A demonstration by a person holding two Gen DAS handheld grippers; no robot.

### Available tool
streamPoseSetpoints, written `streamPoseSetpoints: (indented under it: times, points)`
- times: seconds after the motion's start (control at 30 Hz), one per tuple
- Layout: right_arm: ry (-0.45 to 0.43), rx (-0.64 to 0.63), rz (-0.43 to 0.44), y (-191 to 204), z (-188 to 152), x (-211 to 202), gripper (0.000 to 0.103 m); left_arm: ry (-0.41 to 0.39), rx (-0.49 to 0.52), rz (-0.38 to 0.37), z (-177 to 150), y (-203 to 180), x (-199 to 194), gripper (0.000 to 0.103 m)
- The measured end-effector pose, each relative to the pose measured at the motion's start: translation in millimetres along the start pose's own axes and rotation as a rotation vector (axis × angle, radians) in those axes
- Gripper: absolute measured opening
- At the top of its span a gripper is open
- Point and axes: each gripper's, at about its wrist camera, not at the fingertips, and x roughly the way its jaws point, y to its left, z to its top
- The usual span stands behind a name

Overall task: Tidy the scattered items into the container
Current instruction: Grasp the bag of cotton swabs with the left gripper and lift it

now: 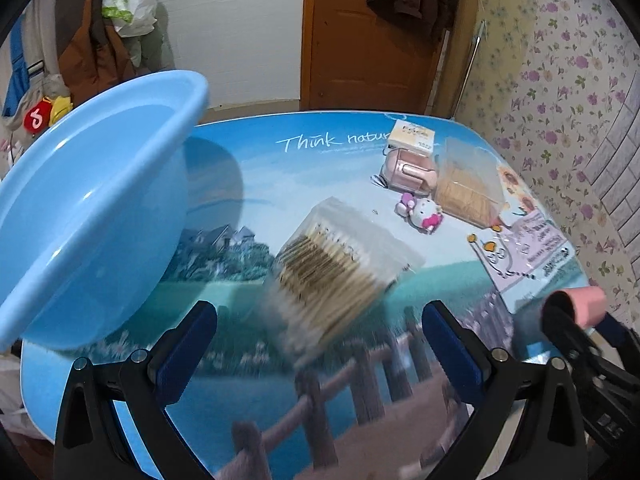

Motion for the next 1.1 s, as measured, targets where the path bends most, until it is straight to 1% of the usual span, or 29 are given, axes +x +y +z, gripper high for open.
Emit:
streamPoseSetpoints:
  times: [0.17,0.33,0.37,0.4,0.47,0.53,0.57,0.7,0.9,1.1]
  points:
    - [0.006,0.009,0.005,-2,1,6,0.088,0.038,-0.018,-0.008,7,1,19,0.103]
    - [0.021,0.014,0.007,-2,-2,11,0.088,0.017,0.0,-0.015,9,0,23,0.101]
    - [0.022,0.014,0.008,-2,-2,11,0.088,0.009,0.007,-0.011,8,0,22,0.095]
    - [0.022,0.014,0.008,-1,-2,12,0.088,-0.001,0.019,-0.003,8,-1,21,0.082]
    - [0.02,0.013,0.008,-1,-2,11,0.088,-0.016,0.045,0.005,8,-3,20,0.07]
    - [0.018,0.01,0.008,0,-3,11,0.088,-0.026,0.051,-0.008,7,-3,18,0.06]
    - [0.018,0.009,0.008,1,-3,11,0.088,-0.034,0.058,-0.01,7,-4,17,0.047]
    - [0.019,0.008,0.007,2,-3,10,0.088,-0.044,0.079,-0.034,6,-5,15,0.031]
    - [0.008,0.002,0.003,3,-4,6,0.088,-0.055,0.095,-0.06,2,-6,10,0.024]
    - [-0.003,0.0,0.003,4,-2,1,0.088,-0.073,0.113,-0.103,-2,-9,-5,0.023]
